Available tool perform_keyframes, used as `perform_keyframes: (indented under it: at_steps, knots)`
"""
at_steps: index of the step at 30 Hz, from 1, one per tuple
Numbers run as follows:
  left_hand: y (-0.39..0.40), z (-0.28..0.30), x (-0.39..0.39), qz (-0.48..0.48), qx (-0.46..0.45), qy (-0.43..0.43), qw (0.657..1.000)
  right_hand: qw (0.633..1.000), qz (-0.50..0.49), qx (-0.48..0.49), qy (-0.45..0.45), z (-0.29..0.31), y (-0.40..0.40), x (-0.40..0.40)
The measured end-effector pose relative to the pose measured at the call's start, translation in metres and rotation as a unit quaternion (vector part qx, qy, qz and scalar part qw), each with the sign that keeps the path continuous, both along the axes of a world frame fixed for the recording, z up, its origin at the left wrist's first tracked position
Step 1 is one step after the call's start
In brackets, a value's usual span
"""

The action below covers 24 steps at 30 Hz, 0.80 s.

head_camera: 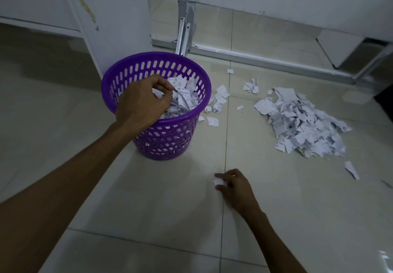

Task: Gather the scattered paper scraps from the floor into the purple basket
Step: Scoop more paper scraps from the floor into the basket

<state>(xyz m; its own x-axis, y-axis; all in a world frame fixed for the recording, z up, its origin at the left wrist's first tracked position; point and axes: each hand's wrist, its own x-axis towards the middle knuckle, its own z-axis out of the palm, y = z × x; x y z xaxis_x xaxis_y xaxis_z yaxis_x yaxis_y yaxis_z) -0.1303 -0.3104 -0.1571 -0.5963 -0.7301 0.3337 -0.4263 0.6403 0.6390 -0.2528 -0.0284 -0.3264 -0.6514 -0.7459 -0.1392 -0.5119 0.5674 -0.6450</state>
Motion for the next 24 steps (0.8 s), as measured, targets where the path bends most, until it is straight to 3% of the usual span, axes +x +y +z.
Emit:
perform_keyframes:
  at_steps: [6, 13, 17, 19, 21, 24]
  knots:
    - [-0.001, -0.001, -0.001, 0.003, -0.007, -0.001, 1.000, 0.999, -0.024, -0.034, 0.035, -0.005, -0.009, 0.000]
    - [-0.001, -0.001, 0.000, 0.006, -0.008, -0.006, 1.000, 0.990, 0.018, 0.066, 0.126, -0.015, -0.016, -0.001]
    - [0.001, -0.001, 0.000, 0.005, -0.007, -0.007, 1.000, 0.990, -0.127, 0.058, 0.025, -0.009, -0.035, -0.017]
    - [0.001, 0.000, 0.001, 0.006, -0.005, -0.007, 1.000, 0.977, -0.208, 0.013, -0.047, 0.008, -0.048, -0.029]
    - [0.002, 0.000, 0.002, 0.010, 0.000, -0.008, 1.000, 0.940, -0.299, -0.099, -0.133, 0.038, -0.064, -0.037]
    - [0.003, 0.000, 0.001, 0.020, 0.012, -0.009, 1.000, 0.901, -0.332, -0.248, -0.128, 0.097, -0.092, -0.042]
